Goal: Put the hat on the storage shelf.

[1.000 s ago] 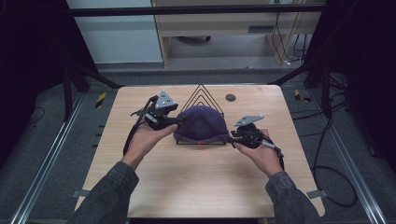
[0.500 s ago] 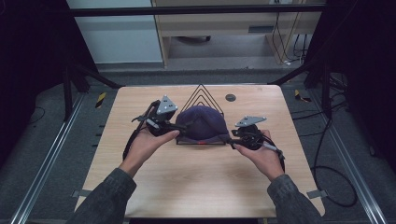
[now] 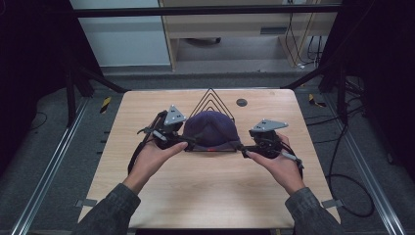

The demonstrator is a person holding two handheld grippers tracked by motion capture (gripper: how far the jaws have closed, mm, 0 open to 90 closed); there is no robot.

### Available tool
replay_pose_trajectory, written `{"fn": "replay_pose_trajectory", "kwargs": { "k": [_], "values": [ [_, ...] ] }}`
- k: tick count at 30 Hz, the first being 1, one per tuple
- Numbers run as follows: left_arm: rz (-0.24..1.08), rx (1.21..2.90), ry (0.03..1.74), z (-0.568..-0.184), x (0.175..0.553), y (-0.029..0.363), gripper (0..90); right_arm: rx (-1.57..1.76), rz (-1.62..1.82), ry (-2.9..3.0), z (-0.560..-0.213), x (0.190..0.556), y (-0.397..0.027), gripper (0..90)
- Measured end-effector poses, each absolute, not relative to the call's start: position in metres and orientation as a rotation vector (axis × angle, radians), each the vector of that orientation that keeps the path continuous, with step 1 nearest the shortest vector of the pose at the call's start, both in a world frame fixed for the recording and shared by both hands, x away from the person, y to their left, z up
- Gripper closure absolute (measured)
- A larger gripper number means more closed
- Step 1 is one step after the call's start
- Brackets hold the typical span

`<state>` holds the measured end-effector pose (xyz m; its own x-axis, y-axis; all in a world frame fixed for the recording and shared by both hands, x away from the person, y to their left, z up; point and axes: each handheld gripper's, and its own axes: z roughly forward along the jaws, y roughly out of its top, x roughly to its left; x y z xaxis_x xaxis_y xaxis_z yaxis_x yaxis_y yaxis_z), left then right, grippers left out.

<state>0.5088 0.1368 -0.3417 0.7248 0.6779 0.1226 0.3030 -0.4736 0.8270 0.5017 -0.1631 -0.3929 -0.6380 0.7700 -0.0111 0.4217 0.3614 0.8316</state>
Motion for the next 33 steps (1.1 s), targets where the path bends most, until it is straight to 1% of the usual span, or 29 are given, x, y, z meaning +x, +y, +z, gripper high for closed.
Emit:
{"fn": "replay_pose_trajectory", "kwargs": {
  "k": [5, 11, 18, 27, 33],
  "values": [
    [0.555, 2.093, 0.725, -0.342, 0.500, 0.136, 11.6, 1.040, 1.212, 2.191, -0.385, 0.496, -0.162, 17.1],
    [0.548, 2.080, 0.727, -0.346, 0.493, 0.138, 9.9, 1.038, 1.230, 2.155, -0.381, 0.492, -0.160, 10.5],
    [0.533, 2.083, 0.740, -0.355, 0.487, 0.149, 8.5, 1.045, 1.237, 2.163, -0.384, 0.491, -0.152, 8.0],
    [0.527, 2.083, 0.741, -0.359, 0.481, 0.176, 5.0, 0.976, 1.253, 2.244, -0.389, 0.487, -0.135, 6.7],
    [0.525, 2.083, 0.758, -0.368, 0.477, 0.195, 4.4, 0.948, 1.258, 2.291, -0.397, 0.486, -0.124, 6.6]
  ]
}}
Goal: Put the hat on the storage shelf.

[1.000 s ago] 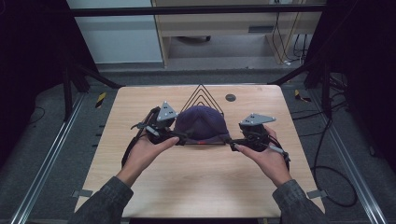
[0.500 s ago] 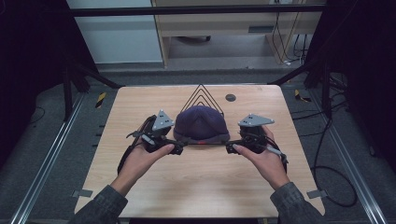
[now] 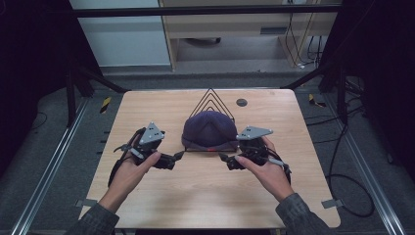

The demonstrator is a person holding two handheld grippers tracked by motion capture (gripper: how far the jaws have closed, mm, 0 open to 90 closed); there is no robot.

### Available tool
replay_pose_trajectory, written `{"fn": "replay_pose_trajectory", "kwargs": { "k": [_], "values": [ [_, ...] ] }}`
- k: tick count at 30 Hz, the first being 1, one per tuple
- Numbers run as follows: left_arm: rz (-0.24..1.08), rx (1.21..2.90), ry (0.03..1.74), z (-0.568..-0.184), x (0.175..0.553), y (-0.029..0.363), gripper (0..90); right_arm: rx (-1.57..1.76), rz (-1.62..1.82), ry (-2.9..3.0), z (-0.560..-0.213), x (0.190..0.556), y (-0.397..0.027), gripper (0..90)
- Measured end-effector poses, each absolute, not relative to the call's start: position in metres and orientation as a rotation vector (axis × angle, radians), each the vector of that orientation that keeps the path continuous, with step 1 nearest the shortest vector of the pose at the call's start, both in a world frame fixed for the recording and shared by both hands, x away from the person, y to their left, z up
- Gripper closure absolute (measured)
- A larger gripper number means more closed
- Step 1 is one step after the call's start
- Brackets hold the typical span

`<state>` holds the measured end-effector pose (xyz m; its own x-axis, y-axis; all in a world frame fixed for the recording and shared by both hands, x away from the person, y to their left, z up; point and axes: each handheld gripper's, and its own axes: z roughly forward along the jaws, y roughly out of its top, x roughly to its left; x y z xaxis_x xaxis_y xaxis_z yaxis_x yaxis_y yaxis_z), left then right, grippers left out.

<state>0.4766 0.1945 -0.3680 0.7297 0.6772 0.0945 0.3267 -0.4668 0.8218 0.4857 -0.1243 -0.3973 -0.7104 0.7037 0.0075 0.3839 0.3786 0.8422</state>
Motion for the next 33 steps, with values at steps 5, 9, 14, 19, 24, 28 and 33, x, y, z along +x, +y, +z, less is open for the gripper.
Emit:
{"fn": "replay_pose_trajectory", "kwargs": {
  "k": [5, 9, 14, 19, 24, 28, 33],
  "values": [
    [0.521, 2.080, 0.793, -0.378, 0.474, 0.207, 4.3, 0.932, 1.237, 2.322, -0.405, 0.485, -0.117, 8.6],
    [0.522, 2.090, 0.809, -0.386, 0.472, 0.213, 4.4, 0.943, 1.224, 2.337, -0.411, 0.485, -0.112, 10.4],
    [0.516, 2.094, 0.833, -0.395, 0.471, 0.221, 4.4, 0.944, 1.204, 2.372, -0.420, 0.485, -0.105, 11.4],
    [0.513, 2.105, 0.843, -0.404, 0.469, 0.230, 4.5, 0.922, 1.185, 2.409, -0.429, 0.483, -0.096, 14.0],
    [0.509, 2.111, 0.869, -0.416, 0.467, 0.237, 4.6, 0.909, 1.170, 2.454, -0.440, 0.481, -0.088, 14.1],
    [0.509, 2.123, 0.885, -0.426, 0.468, 0.242, 4.7, 0.908, 1.157, 2.478, -0.448, 0.480, -0.084, 14.0],
    [0.520, 2.125, 0.918, -0.435, 0.470, 0.248, 4.9, 0.921, 1.160, 2.500, -0.458, 0.479, -0.081, 14.0]
  ]
}}
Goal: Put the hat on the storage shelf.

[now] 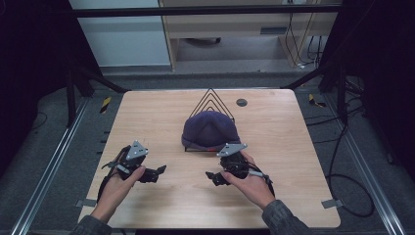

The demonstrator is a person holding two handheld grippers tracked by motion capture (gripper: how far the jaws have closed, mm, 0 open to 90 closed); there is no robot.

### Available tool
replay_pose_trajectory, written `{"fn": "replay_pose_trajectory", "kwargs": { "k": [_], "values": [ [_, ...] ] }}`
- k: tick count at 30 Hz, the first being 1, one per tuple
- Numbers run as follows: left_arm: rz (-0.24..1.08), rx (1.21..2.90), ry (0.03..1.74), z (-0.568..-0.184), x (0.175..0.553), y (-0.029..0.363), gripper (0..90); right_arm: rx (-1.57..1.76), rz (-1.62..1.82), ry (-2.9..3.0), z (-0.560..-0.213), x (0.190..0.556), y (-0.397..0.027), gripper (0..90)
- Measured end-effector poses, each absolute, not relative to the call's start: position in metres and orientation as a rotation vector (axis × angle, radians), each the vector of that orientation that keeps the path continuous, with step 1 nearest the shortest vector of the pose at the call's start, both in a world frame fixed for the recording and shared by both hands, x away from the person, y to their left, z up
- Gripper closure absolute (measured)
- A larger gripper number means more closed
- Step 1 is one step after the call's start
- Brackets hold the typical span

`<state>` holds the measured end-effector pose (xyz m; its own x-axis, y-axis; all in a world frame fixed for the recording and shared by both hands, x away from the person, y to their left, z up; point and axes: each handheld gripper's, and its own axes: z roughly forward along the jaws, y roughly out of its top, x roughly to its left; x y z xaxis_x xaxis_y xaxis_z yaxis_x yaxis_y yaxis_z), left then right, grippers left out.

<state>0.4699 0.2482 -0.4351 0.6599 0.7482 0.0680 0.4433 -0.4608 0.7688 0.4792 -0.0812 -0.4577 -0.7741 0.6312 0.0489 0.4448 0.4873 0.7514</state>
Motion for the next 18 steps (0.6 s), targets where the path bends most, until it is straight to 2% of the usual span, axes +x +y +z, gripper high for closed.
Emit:
{"fn": "replay_pose_trajectory", "kwargs": {
  "k": [18],
  "values": [
    [0.519, 2.147, 1.077, -0.475, 0.482, 0.280, 4.9, 0.970, 1.067, 2.546, -0.501, 0.482, -0.060, 12.7]
  ]
}}
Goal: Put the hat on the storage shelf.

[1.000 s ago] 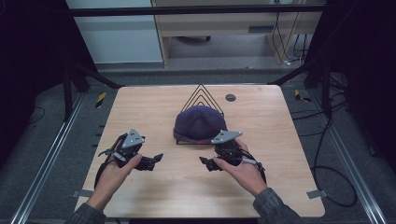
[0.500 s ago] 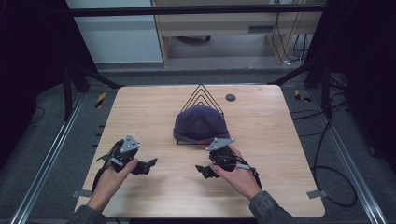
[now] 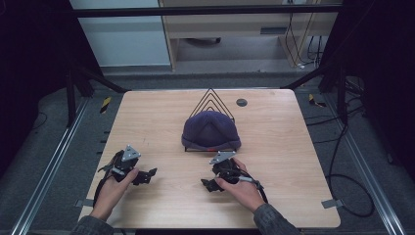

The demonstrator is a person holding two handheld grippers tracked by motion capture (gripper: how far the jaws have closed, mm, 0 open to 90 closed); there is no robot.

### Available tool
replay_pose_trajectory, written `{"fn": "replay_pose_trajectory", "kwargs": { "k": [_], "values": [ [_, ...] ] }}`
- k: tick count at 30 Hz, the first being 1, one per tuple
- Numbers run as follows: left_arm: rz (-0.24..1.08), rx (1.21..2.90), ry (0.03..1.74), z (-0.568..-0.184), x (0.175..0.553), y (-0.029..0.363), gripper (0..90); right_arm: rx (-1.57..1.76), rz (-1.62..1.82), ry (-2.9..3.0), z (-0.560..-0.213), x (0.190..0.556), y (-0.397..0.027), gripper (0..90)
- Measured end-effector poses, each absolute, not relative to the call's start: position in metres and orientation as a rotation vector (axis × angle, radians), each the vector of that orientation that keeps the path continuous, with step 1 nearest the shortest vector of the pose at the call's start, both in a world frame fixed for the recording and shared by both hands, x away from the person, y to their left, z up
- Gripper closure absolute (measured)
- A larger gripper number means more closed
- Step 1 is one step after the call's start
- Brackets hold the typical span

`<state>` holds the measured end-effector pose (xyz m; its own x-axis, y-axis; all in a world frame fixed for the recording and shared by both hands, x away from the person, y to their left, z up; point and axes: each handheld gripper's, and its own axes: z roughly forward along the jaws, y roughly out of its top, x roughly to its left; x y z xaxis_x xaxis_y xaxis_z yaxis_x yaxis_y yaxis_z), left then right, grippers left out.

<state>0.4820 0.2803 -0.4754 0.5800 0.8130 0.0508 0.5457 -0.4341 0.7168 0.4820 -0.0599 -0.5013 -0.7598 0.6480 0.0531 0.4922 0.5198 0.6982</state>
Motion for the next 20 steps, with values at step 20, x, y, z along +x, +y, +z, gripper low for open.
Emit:
{"fn": "replay_pose_trajectory", "kwargs": {
  "k": [20],
  "values": [
    [0.453, 2.219, 1.188, -0.499, 0.493, 0.301, 1.9, 0.928, 1.084, 2.463, -0.512, 0.478, -0.058, 9.0]
  ]
}}
